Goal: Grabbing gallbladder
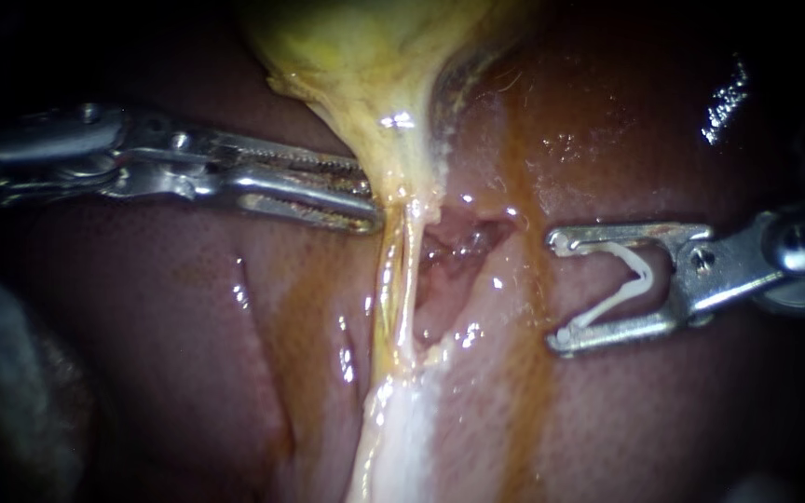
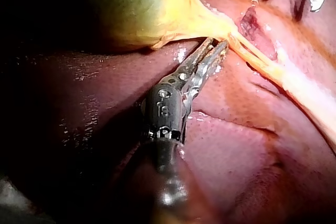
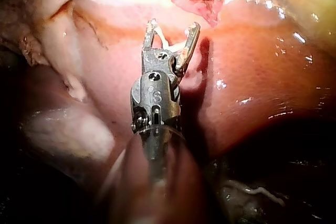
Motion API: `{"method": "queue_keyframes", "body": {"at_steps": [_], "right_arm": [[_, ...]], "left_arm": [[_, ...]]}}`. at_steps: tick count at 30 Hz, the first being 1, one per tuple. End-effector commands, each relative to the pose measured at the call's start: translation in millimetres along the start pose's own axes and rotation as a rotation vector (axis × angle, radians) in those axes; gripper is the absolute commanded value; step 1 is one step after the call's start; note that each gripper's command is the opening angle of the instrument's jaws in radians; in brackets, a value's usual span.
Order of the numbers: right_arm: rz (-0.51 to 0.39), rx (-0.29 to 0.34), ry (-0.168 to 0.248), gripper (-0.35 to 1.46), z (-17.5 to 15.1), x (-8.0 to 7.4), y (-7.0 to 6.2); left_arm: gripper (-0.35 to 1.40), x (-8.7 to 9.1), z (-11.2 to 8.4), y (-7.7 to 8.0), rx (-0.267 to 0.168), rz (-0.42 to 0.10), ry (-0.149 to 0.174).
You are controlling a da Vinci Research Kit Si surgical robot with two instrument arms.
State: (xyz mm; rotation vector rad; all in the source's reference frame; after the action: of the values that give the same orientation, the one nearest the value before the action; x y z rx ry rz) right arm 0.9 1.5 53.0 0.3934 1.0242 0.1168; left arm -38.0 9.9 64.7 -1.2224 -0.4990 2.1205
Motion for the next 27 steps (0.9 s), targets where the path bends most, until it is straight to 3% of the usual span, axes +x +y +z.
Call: {"method": "queue_keyframes", "body": {"at_steps": [1, 5, 8, 13, 16, 21, 27], "right_arm": [[0.0, 0.0, 0.0, 0.5, 0.0, 0.0, 0.0], [0.0, 0.0, 0.0, 0.5, 0.0, 0.0, 0.0], [0.0, 0.0, 0.0, 0.5, 0.0, 0.0, 0.0], [0.0, 0.0, 0.0, 0.5, 0.0, 0.0, 0.0], [0.0, 0.0, 0.0, 0.5, 0.0, 0.0, 0.0], [0.0, 0.0, 0.0, 0.5, 0.0, 0.0, 0.0], [0.0, 0.0, 0.0, 0.5, 0.0, 0.0, 0.0]], "left_arm": [[-0.06, 0.0, -0.1, 0.0, 0.002, 0.004, 0.0], [-0.32, 0.1, -0.3, 0.1, 0.002, 0.001, 0.0], [-0.35, 0.3, -0.6, 0.2, -0.005, 0.0, -0.008], [-0.35, 1.2, -1.6, 0.7, -0.103, 0.004, -0.073], [-0.35, 1.7, -2.4, 1.1, -0.131, -0.059, -0.108], [-0.35, 2.6, -3.4, 1.1, -0.169, -0.125, -0.128], [-0.35, 4.8, -6.6, 0.1, -0.189, -0.145, -0.134]]}}
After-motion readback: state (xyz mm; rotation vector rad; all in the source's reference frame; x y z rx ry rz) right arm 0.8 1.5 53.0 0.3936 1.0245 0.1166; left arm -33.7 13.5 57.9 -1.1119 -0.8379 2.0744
